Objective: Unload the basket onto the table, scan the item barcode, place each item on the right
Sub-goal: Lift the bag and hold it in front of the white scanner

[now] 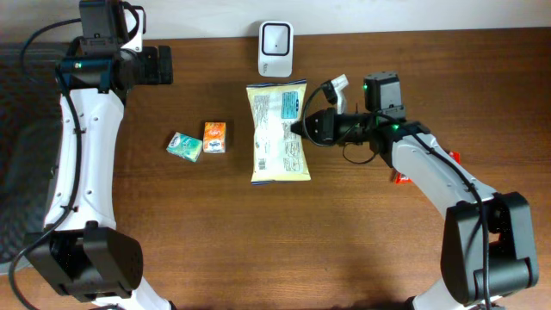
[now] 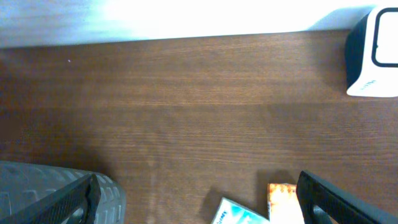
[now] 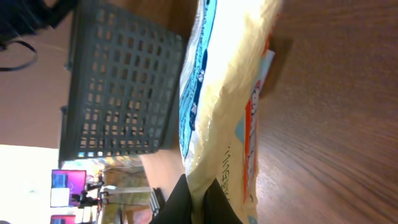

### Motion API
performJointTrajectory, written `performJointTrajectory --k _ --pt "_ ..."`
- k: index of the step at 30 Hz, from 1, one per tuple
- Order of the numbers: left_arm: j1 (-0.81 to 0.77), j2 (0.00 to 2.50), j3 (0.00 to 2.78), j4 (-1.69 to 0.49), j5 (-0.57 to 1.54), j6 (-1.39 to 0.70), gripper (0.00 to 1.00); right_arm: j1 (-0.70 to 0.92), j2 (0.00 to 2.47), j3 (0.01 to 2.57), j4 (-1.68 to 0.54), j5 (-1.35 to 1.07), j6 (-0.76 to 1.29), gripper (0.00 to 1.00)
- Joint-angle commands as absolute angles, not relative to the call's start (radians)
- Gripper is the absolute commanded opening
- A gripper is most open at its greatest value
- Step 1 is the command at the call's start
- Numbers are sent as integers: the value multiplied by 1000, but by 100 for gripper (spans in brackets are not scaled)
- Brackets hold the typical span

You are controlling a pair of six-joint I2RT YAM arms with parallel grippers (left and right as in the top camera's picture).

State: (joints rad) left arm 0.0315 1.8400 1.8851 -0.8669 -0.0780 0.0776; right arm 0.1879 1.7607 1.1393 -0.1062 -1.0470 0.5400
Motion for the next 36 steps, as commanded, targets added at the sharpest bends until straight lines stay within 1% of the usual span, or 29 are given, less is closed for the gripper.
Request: performJointTrajectory --k 1,3,6,10,12,15,17,21,24,27,30,33,36 --pt "32 1820 1887 -865 -67 75 99 171 1738 1144 -25 -1115 632 4" --pt "32 1820 1887 -865 -67 75 99 162 1737 1144 35 -1109 670 4" --pt "32 1820 1887 -865 -67 75 99 162 1734 1145 42 -1021 675 4" --pt "32 1820 1887 -865 -67 75 99 162 1721 1149 33 -793 675 4" --pt "32 1820 1887 -865 -67 75 99 163 1719 1180 -35 -656 657 4" --pt "32 1820 1887 -865 -67 75 99 163 1719 1287 -229 -479 531 4" --pt "32 1820 1887 -865 -67 75 99 168 1719 1362 -320 -373 449 4" --pt "32 1820 1887 -865 -67 75 99 196 1719 1464 -336 -233 262 4" --pt "32 1820 1887 -865 -67 75 99 226 1720 1478 -266 -101 136 4" --pt "32 1820 1887 -865 -67 75 99 278 1742 1478 -130 20 -54 4" --pt "32 1820 1887 -865 -67 75 99 319 1779 1478 0 128 -172 4" --pt "32 1820 1887 -865 -67 75 99 346 1832 1478 151 196 -256 4" --pt "32 1820 1887 -865 -67 75 99 358 1905 1479 316 196 -303 4"
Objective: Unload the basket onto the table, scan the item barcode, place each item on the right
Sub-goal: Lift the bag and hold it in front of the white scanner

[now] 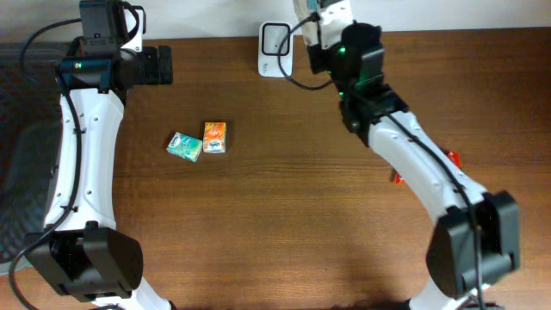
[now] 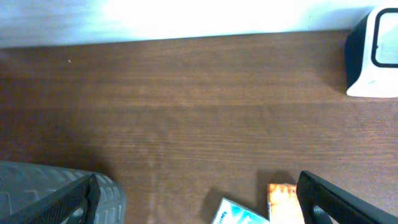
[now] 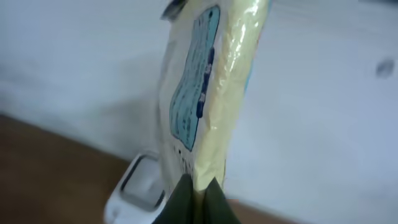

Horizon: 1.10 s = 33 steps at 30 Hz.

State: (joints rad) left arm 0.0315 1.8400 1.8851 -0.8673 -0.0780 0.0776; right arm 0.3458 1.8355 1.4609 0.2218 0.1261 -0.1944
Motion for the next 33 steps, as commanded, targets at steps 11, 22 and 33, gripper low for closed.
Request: performJointTrajectory --k 11,22,33 --pt "32 1820 1887 -865 -67 75 99 420 2101 1561 604 275 -649 4" --pt "32 1820 1887 -865 -67 75 99 433 2135 1577 611 274 -844 4" --pt "32 1820 1887 -865 -67 75 99 506 2135 1576 401 313 -690 4"
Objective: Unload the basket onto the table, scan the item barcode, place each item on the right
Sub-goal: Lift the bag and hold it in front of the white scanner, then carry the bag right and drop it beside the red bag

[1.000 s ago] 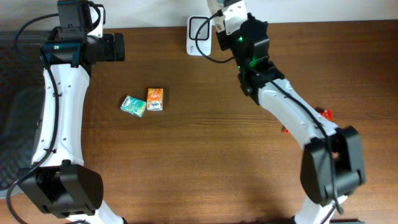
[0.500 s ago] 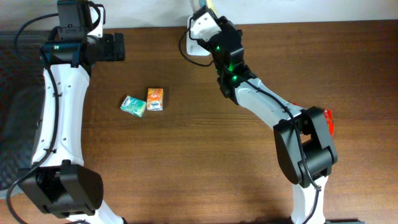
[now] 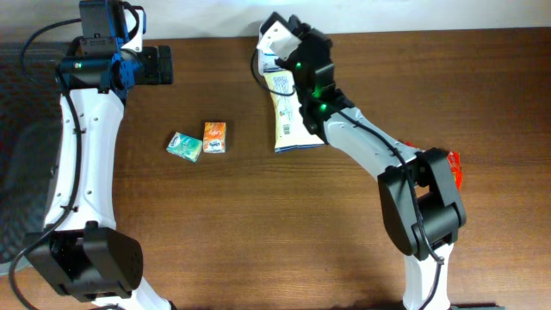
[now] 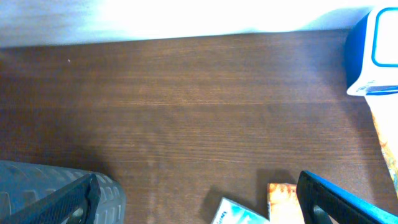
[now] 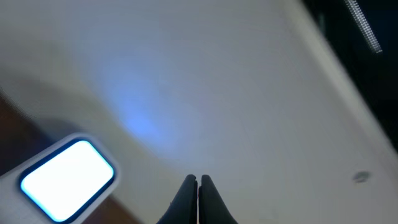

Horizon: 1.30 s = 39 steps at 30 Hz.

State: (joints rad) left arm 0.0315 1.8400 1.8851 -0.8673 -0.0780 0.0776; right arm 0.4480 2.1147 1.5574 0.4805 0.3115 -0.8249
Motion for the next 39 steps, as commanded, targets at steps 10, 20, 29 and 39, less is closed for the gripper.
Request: performJointTrajectory --k 10,20,29,39 --pt "32 1820 1887 -865 -67 75 99 521 2161 1576 54 -111 170 21" --pt "32 1820 1887 -865 -67 75 99 489 2264 1575 -26 -172 271 94" --pt "32 1820 1887 -865 -67 75 99 329 2262 1576 -244 -173 475 99" --pt "32 1820 1887 -865 -67 75 99 135 2190 1576 -614 -168 495 99"
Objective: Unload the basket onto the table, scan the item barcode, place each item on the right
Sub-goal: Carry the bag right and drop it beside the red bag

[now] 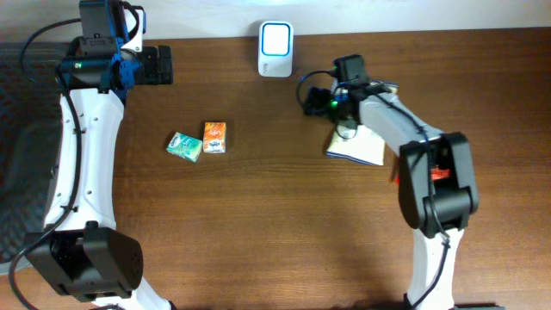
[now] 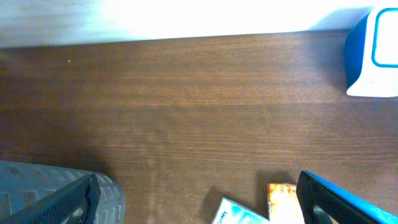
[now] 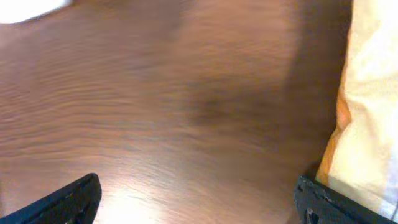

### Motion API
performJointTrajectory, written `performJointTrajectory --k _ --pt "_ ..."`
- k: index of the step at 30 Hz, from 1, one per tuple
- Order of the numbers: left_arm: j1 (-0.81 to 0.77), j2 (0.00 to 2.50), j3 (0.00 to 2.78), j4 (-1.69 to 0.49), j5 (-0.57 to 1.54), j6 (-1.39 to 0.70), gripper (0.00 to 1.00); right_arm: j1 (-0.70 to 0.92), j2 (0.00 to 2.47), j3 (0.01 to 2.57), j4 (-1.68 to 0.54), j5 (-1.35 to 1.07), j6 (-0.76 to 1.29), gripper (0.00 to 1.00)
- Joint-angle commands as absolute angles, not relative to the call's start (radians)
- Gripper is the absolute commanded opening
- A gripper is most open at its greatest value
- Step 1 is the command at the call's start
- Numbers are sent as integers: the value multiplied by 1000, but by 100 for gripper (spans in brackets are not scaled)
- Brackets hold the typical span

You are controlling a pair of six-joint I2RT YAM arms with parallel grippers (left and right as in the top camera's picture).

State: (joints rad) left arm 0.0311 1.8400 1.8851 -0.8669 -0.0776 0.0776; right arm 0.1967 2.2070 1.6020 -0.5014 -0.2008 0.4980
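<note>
The white scanner stands at the table's back edge with its screen lit blue; its edge also shows as the scanner in the left wrist view. The yellow snack bag lies flat on the table, right of centre, partly under my right arm. My right gripper is open just left of it, low over bare wood; the right gripper has nothing between its fingers, and the bag fills that frame's right edge. My left gripper hangs open at the back left; the left gripper is empty.
A teal box and an orange box lie left of centre; the orange box and teal box show at the left wrist frame's bottom. A small orange-red item peeks out beside my right arm.
My right gripper was shut on the bag, held up by the scanner. Now the bag lies on the table to the right and the gripper is open beside it. The left arm is unchanged.
My right gripper was shut on the edge of the bag lying mid-table. Then it held the bag up near the scanner at the back. Then the bag hung beside the scanner, whose screen was lit blue. Now the bag rests right of centre, let go.
</note>
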Motion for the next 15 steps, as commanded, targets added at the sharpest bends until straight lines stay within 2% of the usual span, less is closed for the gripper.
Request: performJointTrajectory --k 1,6,9,15 --pt "32 1820 1887 -865 -67 75 99 117 2174 1576 -649 -160 472 99" --pt "32 1820 1887 -865 -67 75 99 12 2054 1576 -838 -67 357 99" --pt "32 1820 1887 -865 -67 75 99 -34 1991 1576 -876 -73 321 99" --pt "32 1820 1887 -865 -67 75 99 -4 1908 1576 -743 -480 273 99"
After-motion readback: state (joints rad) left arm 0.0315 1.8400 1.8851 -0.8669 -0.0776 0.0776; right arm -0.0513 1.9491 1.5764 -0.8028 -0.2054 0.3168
